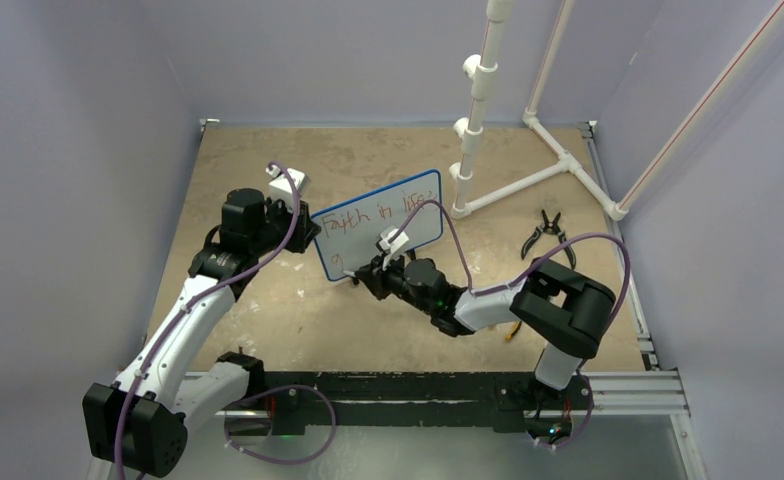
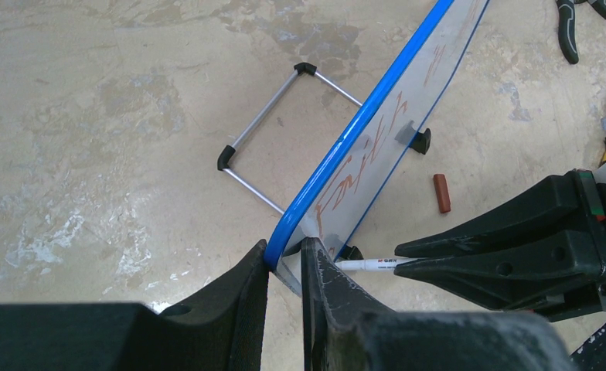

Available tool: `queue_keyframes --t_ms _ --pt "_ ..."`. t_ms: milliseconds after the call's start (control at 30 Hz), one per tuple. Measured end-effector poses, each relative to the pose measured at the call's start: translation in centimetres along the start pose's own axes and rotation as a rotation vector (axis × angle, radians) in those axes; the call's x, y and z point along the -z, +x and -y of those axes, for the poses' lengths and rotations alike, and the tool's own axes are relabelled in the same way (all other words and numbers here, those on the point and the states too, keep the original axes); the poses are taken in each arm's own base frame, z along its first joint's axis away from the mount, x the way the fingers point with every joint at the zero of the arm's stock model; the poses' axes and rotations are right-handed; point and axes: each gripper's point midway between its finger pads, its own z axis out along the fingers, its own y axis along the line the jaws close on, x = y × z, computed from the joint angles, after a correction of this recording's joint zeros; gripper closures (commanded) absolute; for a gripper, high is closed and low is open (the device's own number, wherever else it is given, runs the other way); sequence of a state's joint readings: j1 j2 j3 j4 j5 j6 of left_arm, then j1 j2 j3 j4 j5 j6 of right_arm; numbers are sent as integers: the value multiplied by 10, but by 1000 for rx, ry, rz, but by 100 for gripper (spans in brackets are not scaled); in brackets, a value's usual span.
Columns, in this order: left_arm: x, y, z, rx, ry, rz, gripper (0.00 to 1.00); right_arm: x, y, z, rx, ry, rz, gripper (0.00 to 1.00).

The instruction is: Write a sentence on the whiteboard

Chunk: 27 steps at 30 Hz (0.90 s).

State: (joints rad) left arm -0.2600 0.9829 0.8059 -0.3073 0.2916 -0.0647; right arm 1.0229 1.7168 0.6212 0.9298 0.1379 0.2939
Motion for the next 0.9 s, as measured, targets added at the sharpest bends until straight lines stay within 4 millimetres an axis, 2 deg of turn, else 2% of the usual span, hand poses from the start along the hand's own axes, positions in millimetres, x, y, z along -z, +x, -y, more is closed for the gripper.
queue_keyframes --t_ms 267,467,600,767,900 --pt "0 0 0 0 1 1 81 -6 -21 -17 -6 -62 53 100" --pt "0 0 1 0 6 1 81 2 -40 -22 -11 -84 109 100" --pt "0 0 1 1 8 0 81 12 -51 -17 -21 -57 155 100" --pt "0 0 2 1 8 0 81 17 -42 -3 -27 4 143 100" --pt "0 0 2 1 9 1 81 17 -42 3 -35 40 148 100"
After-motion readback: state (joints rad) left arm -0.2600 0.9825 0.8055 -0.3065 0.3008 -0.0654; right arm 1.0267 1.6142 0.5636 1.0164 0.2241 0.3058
